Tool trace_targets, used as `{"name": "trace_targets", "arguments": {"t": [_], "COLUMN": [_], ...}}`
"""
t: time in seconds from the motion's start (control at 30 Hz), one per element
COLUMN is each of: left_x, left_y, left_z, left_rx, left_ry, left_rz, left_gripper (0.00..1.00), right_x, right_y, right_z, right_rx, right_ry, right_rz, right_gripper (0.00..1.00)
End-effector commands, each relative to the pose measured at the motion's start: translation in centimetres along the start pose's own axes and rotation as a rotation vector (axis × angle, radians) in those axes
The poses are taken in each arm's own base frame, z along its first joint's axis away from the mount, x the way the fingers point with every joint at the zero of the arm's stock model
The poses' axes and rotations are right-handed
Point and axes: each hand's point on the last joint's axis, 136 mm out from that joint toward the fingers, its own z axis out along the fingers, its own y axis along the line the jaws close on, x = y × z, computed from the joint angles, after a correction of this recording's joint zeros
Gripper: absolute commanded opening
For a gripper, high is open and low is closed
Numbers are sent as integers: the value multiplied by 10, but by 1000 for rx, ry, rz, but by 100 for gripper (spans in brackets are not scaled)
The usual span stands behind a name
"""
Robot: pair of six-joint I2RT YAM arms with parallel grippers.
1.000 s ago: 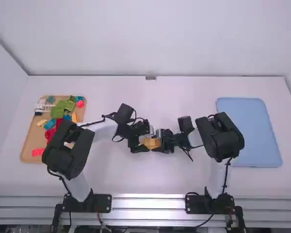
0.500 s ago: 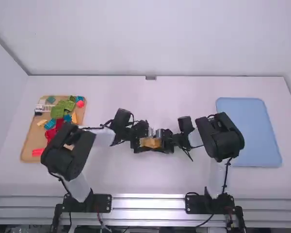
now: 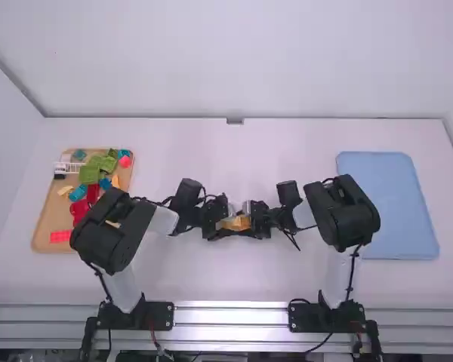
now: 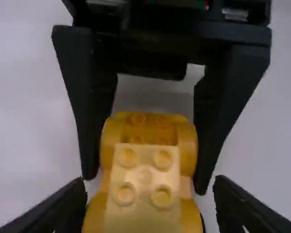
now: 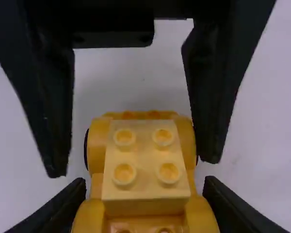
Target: Assemble lego blocks to make yellow taxi
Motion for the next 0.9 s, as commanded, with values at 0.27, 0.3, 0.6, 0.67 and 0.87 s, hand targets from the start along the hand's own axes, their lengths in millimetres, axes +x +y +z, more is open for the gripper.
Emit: {"name": "trace_targets", "arguments": {"t": [0.27, 0.3, 0.6, 0.67, 0.87], "left_x": [-1, -1, -3, -9, -12], "left_y": [3, 3, 8, 9, 15], "left_z": [2, 2, 1, -2, -13], "left_rx": [11, 11, -12, -18, -78], "left_ry": [6, 6, 9, -2, 52], "left_rz": [14, 14, 28, 40, 43], "left_gripper": [34, 30, 24, 31, 26], "right_x": [5, 5, 5, 5, 6], "right_y": [-3, -3, -3, -3, -3], "right_z": [0, 0, 0, 0, 0], "right_rx": [6, 6, 6, 6, 7], "right_ry": [13, 13, 13, 13, 15], "right_rz": [18, 18, 18, 18, 18], "right_gripper": [49, 49, 49, 49, 49]}}
